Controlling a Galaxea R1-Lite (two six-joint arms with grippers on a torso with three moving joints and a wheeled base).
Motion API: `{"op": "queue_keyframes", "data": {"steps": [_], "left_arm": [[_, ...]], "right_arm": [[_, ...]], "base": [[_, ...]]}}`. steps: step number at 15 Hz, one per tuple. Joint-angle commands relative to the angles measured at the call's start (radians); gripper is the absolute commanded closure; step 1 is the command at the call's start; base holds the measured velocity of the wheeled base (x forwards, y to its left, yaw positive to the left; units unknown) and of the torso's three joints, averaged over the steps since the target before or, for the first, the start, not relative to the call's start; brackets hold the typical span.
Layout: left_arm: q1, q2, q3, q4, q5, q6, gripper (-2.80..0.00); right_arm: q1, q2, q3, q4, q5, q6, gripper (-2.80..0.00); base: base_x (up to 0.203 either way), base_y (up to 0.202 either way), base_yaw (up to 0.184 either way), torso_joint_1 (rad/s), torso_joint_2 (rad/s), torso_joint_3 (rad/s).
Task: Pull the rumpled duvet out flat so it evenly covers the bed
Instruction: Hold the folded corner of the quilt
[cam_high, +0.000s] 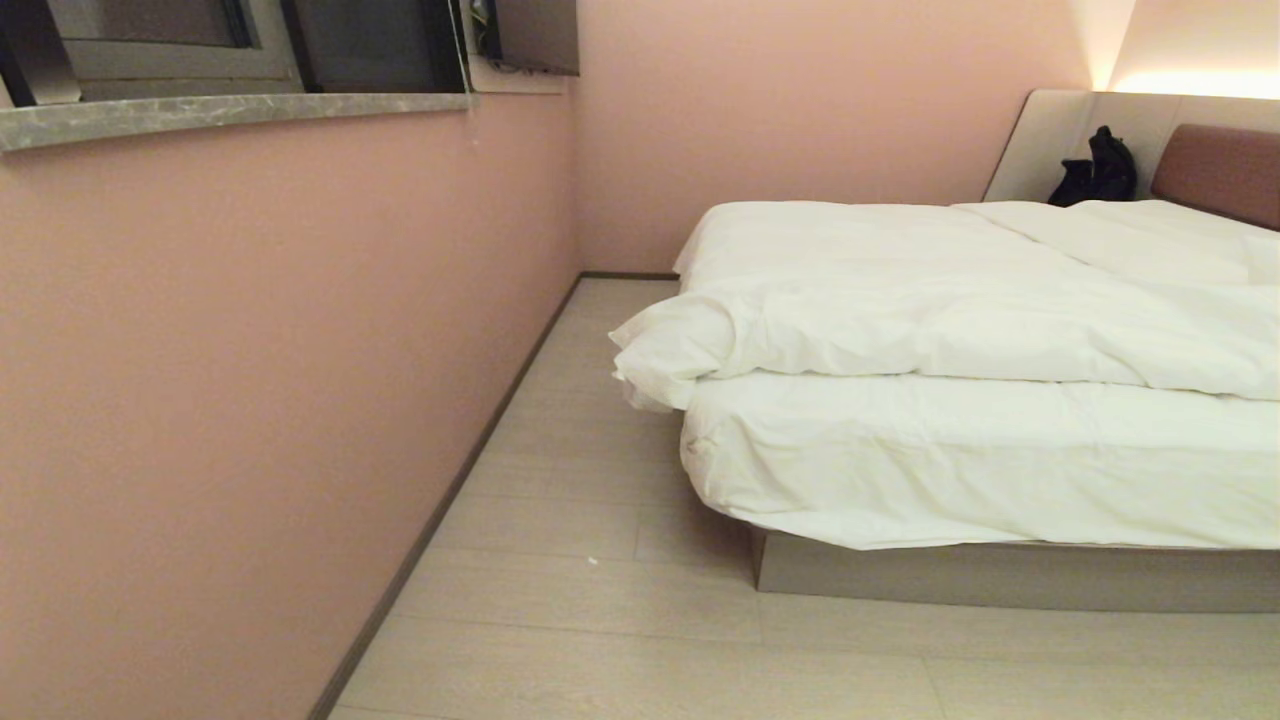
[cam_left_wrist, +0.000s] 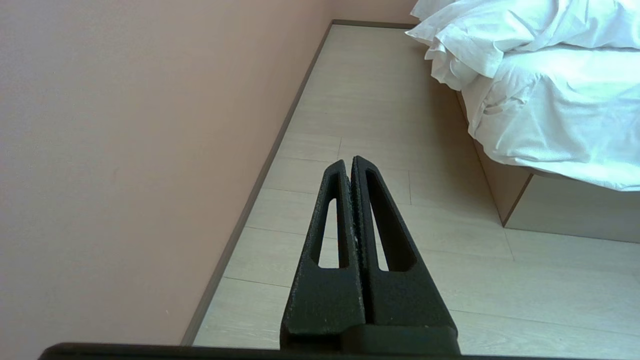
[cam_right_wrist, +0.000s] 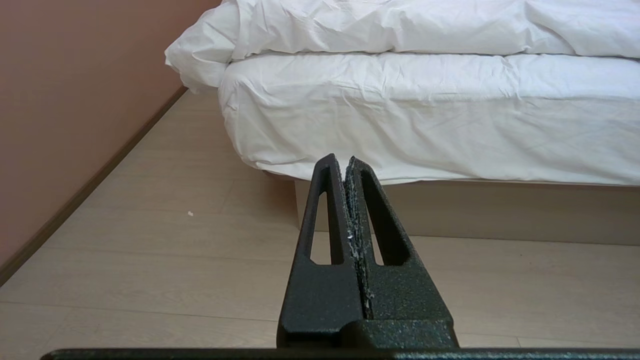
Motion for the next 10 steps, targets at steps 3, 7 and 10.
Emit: {"op": "queue_keyframes", "data": {"steps": [3,7,10], "left_arm": [[0.000,0.000,0.000,0.000,0.001,-0.001,0.00],[0.000,0.000,0.000,0.000,-0.001,0.011,0.00],[0.000,0.000,0.000,0.000,0.001,0.002,0.00]], "right_arm": [[0.000,0.000,0.000,0.000,0.000,0.000,0.00],[0.000,0.000,0.000,0.001,0.000,0.000,0.00],[0.000,0.000,0.000,0.000,0.000,0.000,0.00]], "base": [[0.000,0.000,0.000,0.000,0.00,0.000],[0.000,0.000,0.000,0.000,0.00,0.000],[0.000,0.000,0.000,0.000,0.00,0.000]]}}
